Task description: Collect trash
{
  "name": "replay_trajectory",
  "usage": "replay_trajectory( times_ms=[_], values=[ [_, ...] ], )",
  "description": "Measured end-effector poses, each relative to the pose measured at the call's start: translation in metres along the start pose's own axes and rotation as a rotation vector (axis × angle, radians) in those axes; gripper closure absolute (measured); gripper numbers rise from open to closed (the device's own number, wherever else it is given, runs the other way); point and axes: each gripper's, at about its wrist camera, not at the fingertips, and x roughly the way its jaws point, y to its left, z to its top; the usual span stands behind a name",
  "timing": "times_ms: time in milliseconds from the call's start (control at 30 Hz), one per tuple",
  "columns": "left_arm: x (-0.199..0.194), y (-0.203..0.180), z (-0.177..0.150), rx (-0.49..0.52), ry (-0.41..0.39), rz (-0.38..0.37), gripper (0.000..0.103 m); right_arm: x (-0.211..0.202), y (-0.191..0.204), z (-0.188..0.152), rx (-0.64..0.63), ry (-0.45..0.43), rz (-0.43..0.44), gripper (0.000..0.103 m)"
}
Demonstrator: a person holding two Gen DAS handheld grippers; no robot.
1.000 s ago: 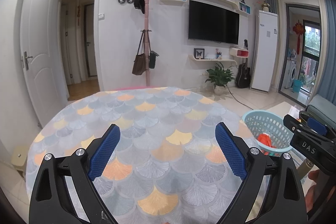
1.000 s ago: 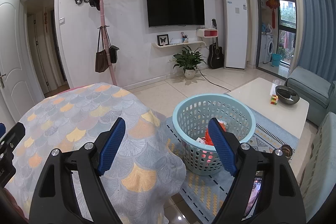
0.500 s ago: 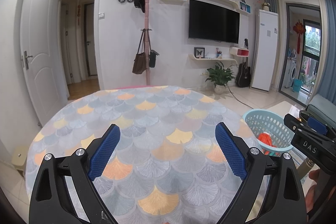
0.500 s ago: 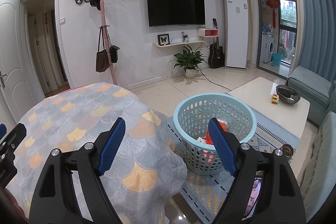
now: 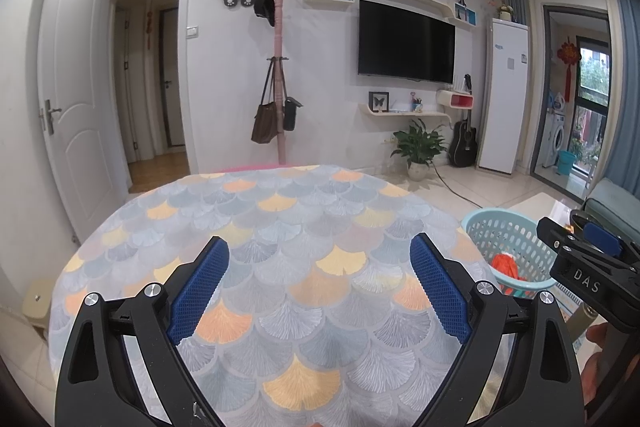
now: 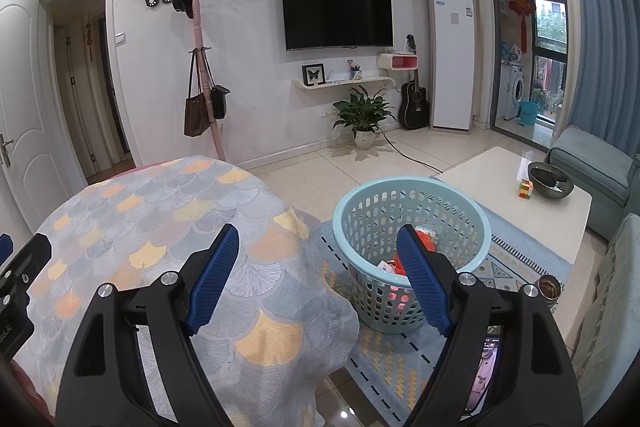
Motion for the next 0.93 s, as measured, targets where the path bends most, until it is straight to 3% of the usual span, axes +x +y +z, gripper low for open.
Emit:
replay_trajectory(
  times_ms=[267,500,933],
  values=[
    [-0.006,-0.001,0.002,-0.006,-0.012,-0.003,0.013,-0.002,-0.001,0.001,-0.001,0.001,0.005,0.026],
    [-0.029,-0.001,0.014,-0.009,-0.072,0.002,0.013,-0.017,0.005,0.007,-0.019,-0.032,0.013,0.026],
    [-0.043,0.016,0.019,-0.064,-0.059,-0.005,0.010,-0.048,0.019,0.012,-0.058,-0.069,0.030,0.023]
  ],
)
